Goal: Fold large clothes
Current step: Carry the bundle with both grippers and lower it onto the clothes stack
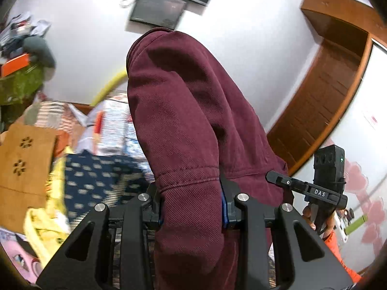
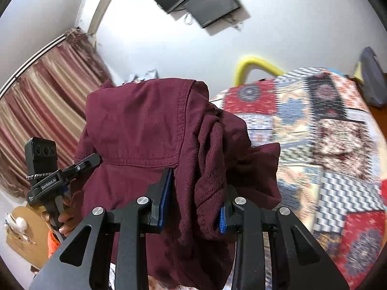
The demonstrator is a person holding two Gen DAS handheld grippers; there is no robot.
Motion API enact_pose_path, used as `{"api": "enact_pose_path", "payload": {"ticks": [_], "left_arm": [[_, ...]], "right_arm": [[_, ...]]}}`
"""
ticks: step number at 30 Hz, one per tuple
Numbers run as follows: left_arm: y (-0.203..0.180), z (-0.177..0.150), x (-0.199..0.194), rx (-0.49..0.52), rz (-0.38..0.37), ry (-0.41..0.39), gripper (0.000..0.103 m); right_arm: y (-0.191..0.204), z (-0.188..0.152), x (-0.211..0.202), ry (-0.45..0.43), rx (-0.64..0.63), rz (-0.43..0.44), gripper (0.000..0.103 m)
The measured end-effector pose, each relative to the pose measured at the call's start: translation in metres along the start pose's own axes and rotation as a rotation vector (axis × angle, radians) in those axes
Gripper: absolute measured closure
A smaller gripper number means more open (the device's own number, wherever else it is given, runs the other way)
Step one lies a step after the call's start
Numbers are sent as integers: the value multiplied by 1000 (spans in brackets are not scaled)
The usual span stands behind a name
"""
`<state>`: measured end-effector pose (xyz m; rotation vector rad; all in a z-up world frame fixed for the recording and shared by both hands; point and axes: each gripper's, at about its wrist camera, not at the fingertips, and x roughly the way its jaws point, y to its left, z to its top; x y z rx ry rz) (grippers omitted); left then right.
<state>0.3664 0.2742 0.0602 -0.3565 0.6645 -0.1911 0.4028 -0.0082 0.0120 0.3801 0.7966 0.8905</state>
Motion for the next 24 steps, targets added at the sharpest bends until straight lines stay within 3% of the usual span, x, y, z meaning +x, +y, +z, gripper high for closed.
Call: {"api": "enact_pose_path", "payload": {"ticks": [8,11,14,18,20,24], "left_arm": [[118,-7,26,-132,123,89,67],[171,-26,56,-224,166,159,60],[200,-41,68,-263,158,161,53],[206,-43,67,-248,162,160,44],[199,-42,65,-179,245,157,32],[162,-39,44,-19,413,113,31]], "right_arm": [[4,-8,131,150,73,54,74],[-3,-19,177,209,80,11,74],[-10,-22,198,217,59,-20,68],[-1,-17,198,211,-28,-74,54],[15,-18,189,213,-105,-125,54],[39,-16,175,219,-230,-240,53]]}}
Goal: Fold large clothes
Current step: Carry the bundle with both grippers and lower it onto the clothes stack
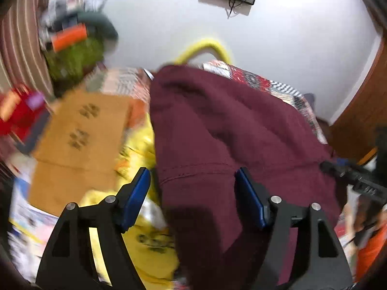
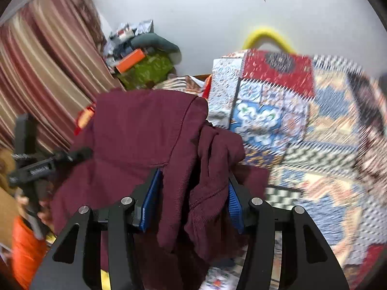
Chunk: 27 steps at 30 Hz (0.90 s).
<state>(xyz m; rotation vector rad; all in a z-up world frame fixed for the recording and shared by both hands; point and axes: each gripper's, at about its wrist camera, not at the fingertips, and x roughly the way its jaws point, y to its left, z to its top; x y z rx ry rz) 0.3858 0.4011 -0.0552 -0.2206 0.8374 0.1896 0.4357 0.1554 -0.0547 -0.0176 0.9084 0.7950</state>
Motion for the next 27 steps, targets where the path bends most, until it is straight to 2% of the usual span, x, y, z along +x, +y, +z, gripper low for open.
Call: {"api": "enact_pose_path", "payload": {"ticks": [2,4,6,8,10,13,16,19,22,27], "left_arm": [[-10,-4,-13,36,34,-35,31],[-23,-12,-26,79,15,-54,31],[-36,-22,-32,117,17,-58,30],[-44,-31,-35,135,29,-57,25],[-48,-41,-33,138,55,-52,20],[-49,-53,-38,131,94,-60,16],[-48,-63,-47,115,92,-54,16],[-52,-75,-59,142,127,-64,16],[-57,-85,-73,152,152,-82,16],[-66,-96,-120,100,121,-160,16]], "right_arm": [[7,0,-13,-41,-50,-62,53],[12,-2,-26,-90,-76,-95,50],[17,-5,-36,-126,-79,-88,46],[24,-7,-38,-140,-89,-64,42],[31,-9,-32,-137,-110,-56,39],[41,-22,-15,-80,-146,-63,36],[44,-35,-8,-56,-176,-124,35],[48,-45,-18,-51,-211,-167,35],[48,-52,-42,-66,-189,-133,35],[57,-60,-90,-136,-169,-91,35]]}}
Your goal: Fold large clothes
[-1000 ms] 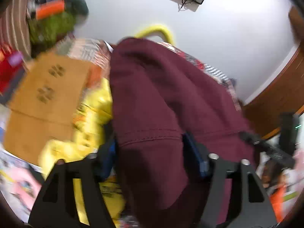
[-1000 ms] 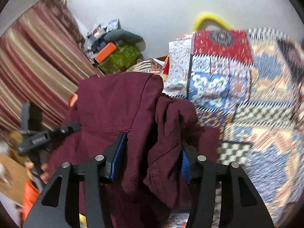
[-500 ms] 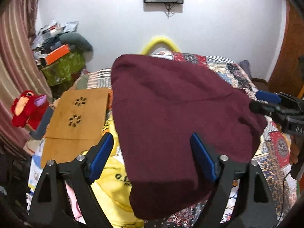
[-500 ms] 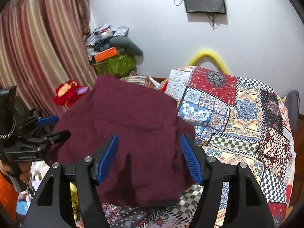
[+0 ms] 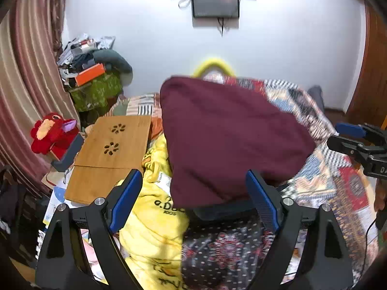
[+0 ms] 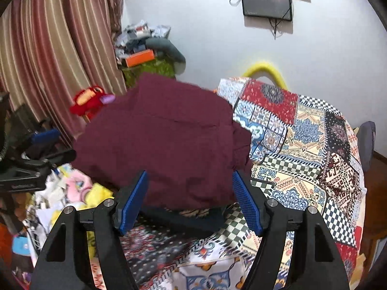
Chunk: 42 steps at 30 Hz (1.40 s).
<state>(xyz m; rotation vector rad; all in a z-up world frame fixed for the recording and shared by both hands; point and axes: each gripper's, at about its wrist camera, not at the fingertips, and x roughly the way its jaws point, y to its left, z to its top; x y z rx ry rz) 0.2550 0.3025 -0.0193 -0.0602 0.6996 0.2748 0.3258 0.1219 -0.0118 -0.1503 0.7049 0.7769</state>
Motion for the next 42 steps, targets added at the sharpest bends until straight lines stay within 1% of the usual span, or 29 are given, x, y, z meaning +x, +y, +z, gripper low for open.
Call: {"api": "enact_pose_path", "payload": {"ticks": [4,7,8,11,12,14,17,21,25,27,29,31,33,35,36,42], "left_arm": [[-11,3,-53,-26,-25,-99,16],[-22,2,-104,-43,-49,-205,16],[-26,2,-121,-40,-47,-240,16],[-39,-3,-164,-31,-35,-337,16],[-45,-6,-183,-29,-31,-383,16],[-54,-13,-210,-33,-23,-447,16],[-66,-29,-243,-29,-26,-519,16],[-84,-54,-273,-17,-7,-594,16],[-95,-73,-286,-14,4,-631,16],[-98,-81,-290,-23,8,-634,12],[-99,-86,-291,-34,9,-636,3],[-100,-92,-293,-44,29,-644,1],[-100,-94,-293,-53,38,-641,1],[-97,-96,-291,-67,35,-634,1],[-96,-95,-289,-72,32,-629,1],[-94,-98,-282,-84,35,-613,1]], "right_arm": [[14,1,-55,-114,-17,-5,35],[25,1,-102,-223,-25,-7,35],[31,-1,-122,-267,-28,0,35],[43,-5,-166,-370,-38,1,35],[47,-7,-178,-398,-40,2,35],[54,-13,-203,-454,-39,16,35],[63,-24,-232,-523,-37,27,35],[73,-42,-252,-587,-40,17,35],[82,-55,-253,-607,-48,-6,35],[84,-58,-250,-608,-48,-18,33],[88,-61,-247,-606,-48,-25,27],[88,-62,-246,-607,-43,-35,20],[90,-64,-249,-611,-43,-53,16],[89,-65,-250,-612,-35,-64,7],[88,-66,-251,-613,-30,-64,1],[87,-70,-251,-613,-22,-83,0]]}}
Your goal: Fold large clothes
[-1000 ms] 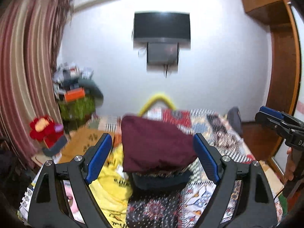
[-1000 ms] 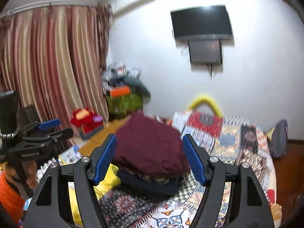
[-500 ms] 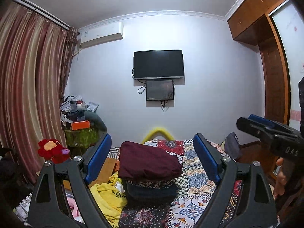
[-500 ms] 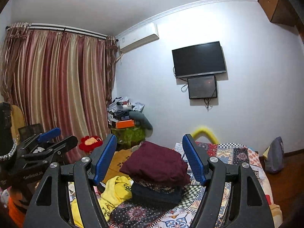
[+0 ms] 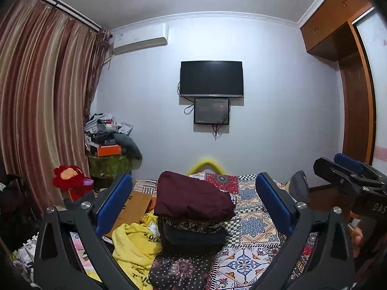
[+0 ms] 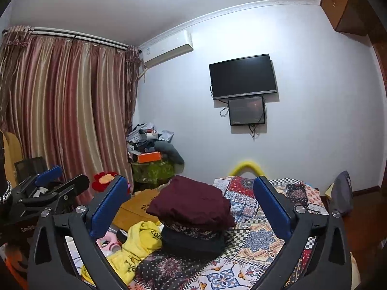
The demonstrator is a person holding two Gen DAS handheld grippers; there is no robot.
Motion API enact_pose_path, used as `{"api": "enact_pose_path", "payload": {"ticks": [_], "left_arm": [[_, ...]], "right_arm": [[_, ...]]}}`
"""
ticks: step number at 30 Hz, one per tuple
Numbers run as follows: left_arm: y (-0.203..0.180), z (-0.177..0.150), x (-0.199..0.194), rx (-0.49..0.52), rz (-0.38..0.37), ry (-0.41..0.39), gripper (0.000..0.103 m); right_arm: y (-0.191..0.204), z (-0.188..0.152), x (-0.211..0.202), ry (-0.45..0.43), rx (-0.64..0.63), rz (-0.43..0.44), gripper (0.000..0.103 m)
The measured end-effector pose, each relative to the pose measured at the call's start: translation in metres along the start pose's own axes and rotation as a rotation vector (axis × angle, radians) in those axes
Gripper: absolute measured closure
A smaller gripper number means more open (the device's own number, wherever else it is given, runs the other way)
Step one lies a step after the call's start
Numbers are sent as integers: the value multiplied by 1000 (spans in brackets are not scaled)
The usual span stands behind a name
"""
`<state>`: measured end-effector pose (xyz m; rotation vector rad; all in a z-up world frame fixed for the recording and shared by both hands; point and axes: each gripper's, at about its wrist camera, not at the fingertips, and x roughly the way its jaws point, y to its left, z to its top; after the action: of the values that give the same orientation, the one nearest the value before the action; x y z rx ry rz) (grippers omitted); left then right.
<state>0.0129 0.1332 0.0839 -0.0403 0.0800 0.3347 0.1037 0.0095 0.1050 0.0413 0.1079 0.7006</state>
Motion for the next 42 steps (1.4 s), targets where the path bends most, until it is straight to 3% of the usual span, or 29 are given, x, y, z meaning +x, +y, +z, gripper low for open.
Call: {"api": "enact_pose_path", "payload": {"ticks": [42], "left_arm": [[-5,-17,21,28,23,48,1]], "right_arm": [[-9,-14,-4,77,5,-28,0]]}}
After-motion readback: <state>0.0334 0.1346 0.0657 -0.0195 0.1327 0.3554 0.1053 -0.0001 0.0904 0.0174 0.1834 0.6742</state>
